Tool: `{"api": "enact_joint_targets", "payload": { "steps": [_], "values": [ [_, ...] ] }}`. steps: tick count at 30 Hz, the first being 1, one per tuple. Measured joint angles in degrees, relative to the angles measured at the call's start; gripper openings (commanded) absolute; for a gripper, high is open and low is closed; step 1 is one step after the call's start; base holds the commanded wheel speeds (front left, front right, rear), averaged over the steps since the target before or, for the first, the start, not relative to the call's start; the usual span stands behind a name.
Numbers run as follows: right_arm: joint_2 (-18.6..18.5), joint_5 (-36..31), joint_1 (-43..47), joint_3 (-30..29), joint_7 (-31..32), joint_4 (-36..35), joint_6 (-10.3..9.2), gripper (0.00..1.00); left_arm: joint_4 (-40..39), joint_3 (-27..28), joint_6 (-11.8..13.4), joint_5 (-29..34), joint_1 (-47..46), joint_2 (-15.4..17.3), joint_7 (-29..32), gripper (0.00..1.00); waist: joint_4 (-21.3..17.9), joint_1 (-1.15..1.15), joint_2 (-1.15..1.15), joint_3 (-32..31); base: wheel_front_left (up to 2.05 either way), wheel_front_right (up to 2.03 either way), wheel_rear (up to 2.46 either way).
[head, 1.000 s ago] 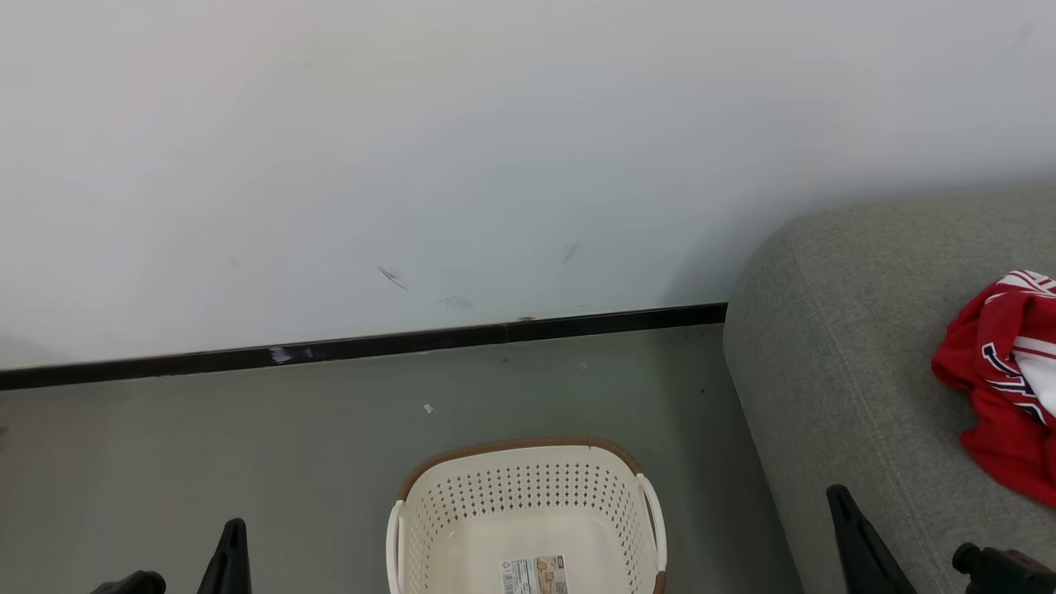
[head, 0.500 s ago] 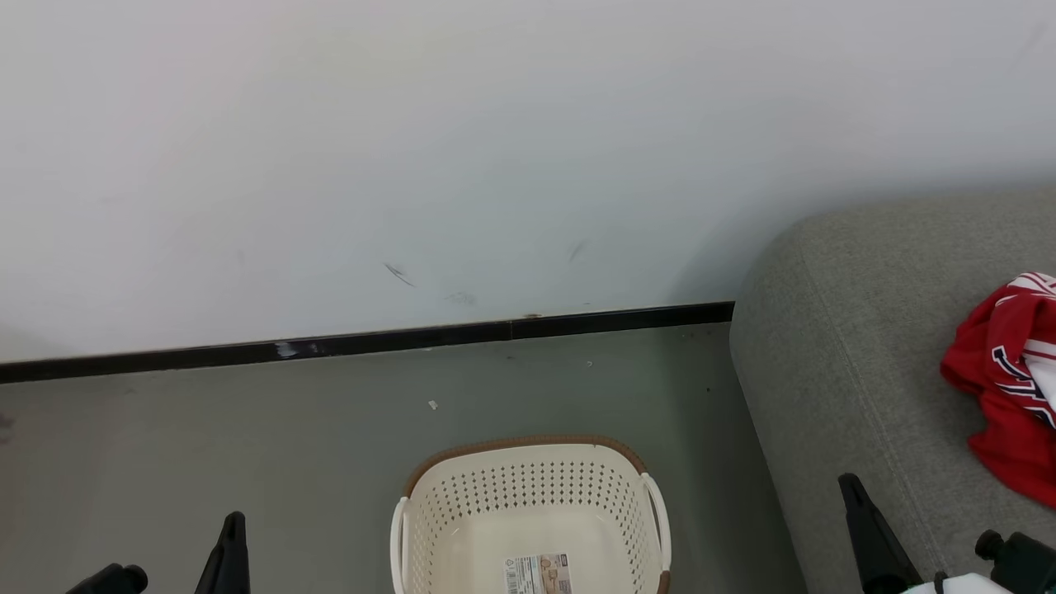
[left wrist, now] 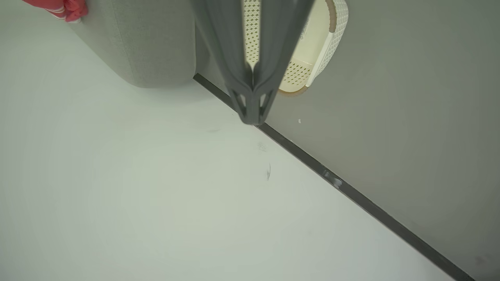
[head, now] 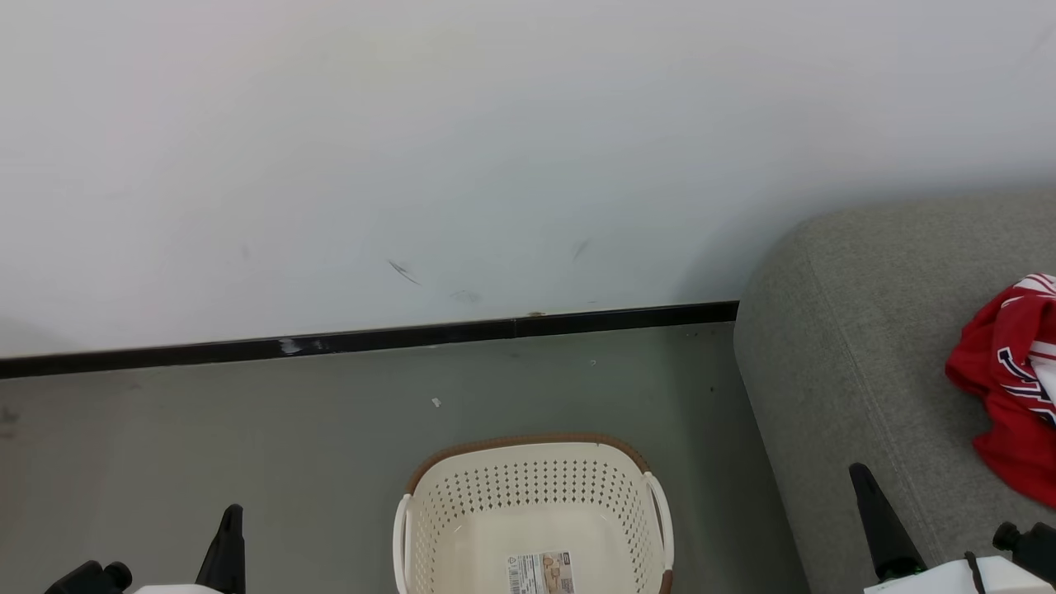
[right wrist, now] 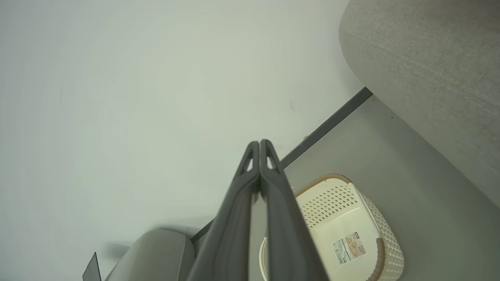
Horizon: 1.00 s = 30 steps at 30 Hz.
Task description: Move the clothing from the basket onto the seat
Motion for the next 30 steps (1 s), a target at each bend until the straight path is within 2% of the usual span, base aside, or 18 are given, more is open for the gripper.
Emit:
{"api": "enact_joint_targets", "payload": {
  "steps": [12, 30],
  "values": [
    [-1.0, 11.3, -2.4, 0.0, 1.6, 2.0, 0.0, 0.0, 0.8, 2.0, -2.0, -7.8, -1.6, -1.2, 2.2, 0.0, 0.3, -0.24, 0.0, 0.5, 0.0, 0.0, 0.0],
    [-2.4, 27.9, -5.9, 0.2, 4.4, 5.2, 0.0, 0.0, 2.0, 5.0, -5.5, -19.4, -3.8, -2.9, 5.7, 0.0, 0.8, -0.28, 0.0, 1.1, 0.0, 0.0, 0.0]
  ]
}}
